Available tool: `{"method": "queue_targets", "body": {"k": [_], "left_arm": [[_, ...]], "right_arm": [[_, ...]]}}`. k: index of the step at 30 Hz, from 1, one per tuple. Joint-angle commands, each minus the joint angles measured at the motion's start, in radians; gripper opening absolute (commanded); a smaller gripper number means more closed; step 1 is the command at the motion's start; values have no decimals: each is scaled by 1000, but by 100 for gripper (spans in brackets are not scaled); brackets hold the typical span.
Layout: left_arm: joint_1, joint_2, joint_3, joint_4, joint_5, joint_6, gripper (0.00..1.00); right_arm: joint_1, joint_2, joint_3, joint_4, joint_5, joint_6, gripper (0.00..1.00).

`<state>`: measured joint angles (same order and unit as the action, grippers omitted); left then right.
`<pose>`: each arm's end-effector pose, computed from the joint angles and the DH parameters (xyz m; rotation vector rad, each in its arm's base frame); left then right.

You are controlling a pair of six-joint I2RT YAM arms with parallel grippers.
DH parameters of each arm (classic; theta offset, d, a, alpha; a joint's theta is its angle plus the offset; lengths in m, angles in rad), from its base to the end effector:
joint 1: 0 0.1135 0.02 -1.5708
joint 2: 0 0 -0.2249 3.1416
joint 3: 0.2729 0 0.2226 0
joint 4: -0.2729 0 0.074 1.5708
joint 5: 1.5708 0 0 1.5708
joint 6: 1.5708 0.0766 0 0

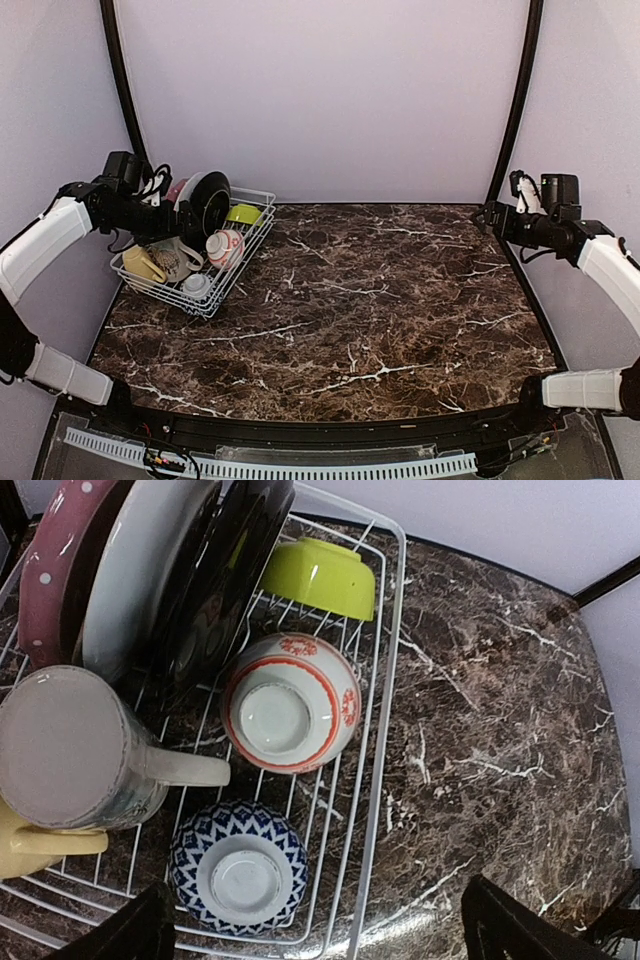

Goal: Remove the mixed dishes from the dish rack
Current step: Grab the cup from the dish rack.

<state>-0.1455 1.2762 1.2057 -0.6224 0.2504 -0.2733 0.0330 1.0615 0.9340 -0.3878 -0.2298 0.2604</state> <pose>0.2810 -0.0604 0.2788 -0.0111 2.2877 -0.5040 0.2592 0.0260 0.2689 0.0976 2.0959 0.4174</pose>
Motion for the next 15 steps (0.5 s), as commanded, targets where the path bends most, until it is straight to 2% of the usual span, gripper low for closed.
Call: {"method": "queue_targets", "body": {"k": [1, 5, 6, 10, 15], "left_arm": [[-43, 45, 94, -185, -205, 43, 99], [-46, 87, 165, -269, -438, 80, 99], [-31, 107, 189, -280, -459, 90, 99], [40, 184, 260, -302, -408, 92, 99], [57, 339, 369, -330, -389, 99, 99]], "right_arm": [[11, 16, -13, 44, -79, 4, 99], [18, 17, -14, 36, -88, 4, 99], [20, 16, -15, 36, -87, 3, 99], [22, 11, -22, 30, -86, 3, 99], [25, -5, -36, 24, -96, 13, 99]]}}
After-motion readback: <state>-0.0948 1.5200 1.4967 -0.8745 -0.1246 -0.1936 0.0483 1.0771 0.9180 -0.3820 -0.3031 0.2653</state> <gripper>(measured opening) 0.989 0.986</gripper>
